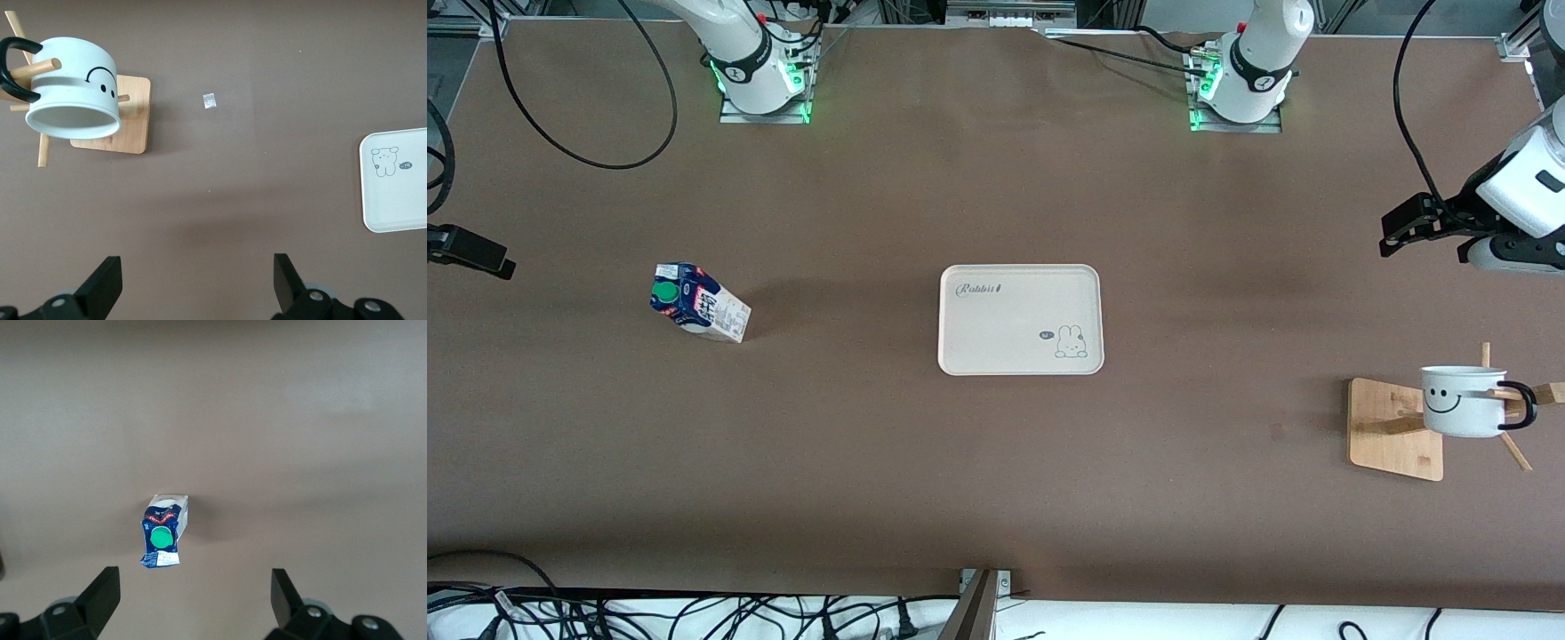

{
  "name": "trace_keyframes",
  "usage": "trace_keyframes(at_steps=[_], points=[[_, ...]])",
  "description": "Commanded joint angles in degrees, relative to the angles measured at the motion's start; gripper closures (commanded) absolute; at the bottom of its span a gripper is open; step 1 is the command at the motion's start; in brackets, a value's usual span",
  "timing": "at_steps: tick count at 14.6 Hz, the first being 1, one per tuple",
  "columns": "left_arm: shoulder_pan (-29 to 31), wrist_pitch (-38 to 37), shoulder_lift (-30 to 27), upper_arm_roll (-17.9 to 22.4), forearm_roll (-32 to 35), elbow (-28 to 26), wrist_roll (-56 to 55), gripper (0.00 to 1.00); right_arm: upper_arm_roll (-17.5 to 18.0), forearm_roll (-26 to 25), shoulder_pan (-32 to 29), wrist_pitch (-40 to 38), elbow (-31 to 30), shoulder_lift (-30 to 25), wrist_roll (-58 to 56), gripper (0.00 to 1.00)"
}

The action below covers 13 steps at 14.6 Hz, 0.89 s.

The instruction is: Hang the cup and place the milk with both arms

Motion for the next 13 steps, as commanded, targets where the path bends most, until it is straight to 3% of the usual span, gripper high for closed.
trace_keyframes(at_steps=[1,3,4,5,10,13], points=[[0.09,-1.41,0.62,-0.07,-0.7,1.68,0.26,0.0,10.57,-0.76,-8.66,-0.29,0.46,-1.61,0.85,0.0],[0.09,-1.5,0.62,-0.07,-0.7,1.68,0.18,0.0,26.9,-5.39,-21.04,-0.03,-0.32,-4.59,0.85,0.0],[0.0,-1.5,0.62,-0.16,-0.7,1.68,0.18,0.0,33.33,-8.03,-25.71,0.06,-1.55,-5.74,0.94,0.0],[0.08,-1.5,0.62,-0.16,-0.7,1.68,0.26,0.0,37.31,-8.75,-28.89,0.41,-2.95,-6.88,1.03,0.0],[0.0,-1.93,0.53,-0.16,-0.7,1.68,0.09,0.0,42.35,-8.5,-33.84,1.73,-8.32,-9.87,10.94,0.0],[0.0,-1.94,0.53,-0.16,-0.7,1.68,0.09,0.0,44.29,-8.76,-34.55,3.13,-8.85,-10.23,11.23,0.0]])
